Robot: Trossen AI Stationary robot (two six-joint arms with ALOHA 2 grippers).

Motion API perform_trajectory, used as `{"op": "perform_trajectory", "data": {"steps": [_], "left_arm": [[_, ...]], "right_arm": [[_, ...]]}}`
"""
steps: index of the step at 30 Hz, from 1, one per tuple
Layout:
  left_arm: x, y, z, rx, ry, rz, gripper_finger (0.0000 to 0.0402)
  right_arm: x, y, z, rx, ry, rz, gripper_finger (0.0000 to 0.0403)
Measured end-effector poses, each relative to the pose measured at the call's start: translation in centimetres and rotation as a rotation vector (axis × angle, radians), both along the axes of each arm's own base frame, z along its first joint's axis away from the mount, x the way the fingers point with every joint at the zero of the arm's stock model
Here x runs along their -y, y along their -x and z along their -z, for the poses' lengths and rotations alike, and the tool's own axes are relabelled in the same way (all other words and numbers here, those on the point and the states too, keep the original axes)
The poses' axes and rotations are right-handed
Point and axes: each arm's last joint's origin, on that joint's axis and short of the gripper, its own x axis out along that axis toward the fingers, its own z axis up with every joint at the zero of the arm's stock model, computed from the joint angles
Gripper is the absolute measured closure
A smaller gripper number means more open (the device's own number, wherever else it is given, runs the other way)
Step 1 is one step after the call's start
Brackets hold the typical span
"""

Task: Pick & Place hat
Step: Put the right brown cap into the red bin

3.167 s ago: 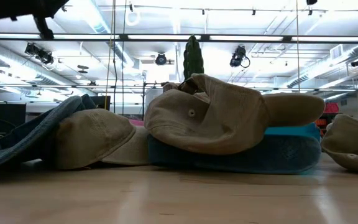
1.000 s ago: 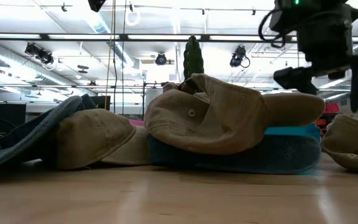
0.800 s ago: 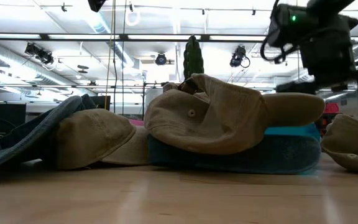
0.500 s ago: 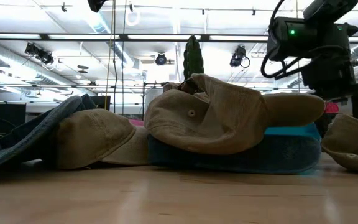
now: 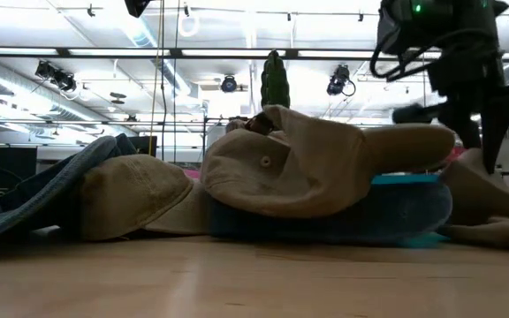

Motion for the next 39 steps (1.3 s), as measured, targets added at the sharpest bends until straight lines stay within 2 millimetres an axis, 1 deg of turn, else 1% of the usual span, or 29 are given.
{"op": "perform_trajectory", "data": {"steps": [8, 13, 17, 22, 27, 33, 39], "left_arm": [[0.0, 0.0, 0.0, -0.003, -0.001, 0.0, 0.0191], [0.0, 0.0, 0.1, -0.007, -0.002, 0.0, 0.0191], [0.0, 0.0, 0.1, -0.007, -0.002, 0.0, 0.0191], [0.0, 0.0, 0.1, -0.007, 0.0, 0.0, 0.0191], [0.0, 0.0, 0.1, 0.002, 0.049, -0.019, 0.0191], [-0.1, 0.0, 0.0, 0.03, 0.194, -0.083, 0.0191], [-0.3, 0.1, 0.0, 0.105, 0.442, -0.247, 0.0191]], "right_arm": [[-0.4, 1.5, -3.4, -0.102, 0.069, 0.008, 0.0395], [-0.4, 3.1, -5.6, -0.127, 0.121, 0.055, 0.0396], [-0.2, 4.6, -8.0, -0.101, 0.172, 0.107, 0.0396], [-0.1, 5.7, -11.7, 0.097, 0.182, 0.207, 0.0396], [0.4, 6.0, -14.8, 0.292, 0.318, 0.325, 0.0396], [0.8, 5.7, -16.7, 0.476, 0.508, 0.379, 0.0396], [0.9, 3.6, -18.0, 0.737, 0.683, 0.39, 0.0396]]}}
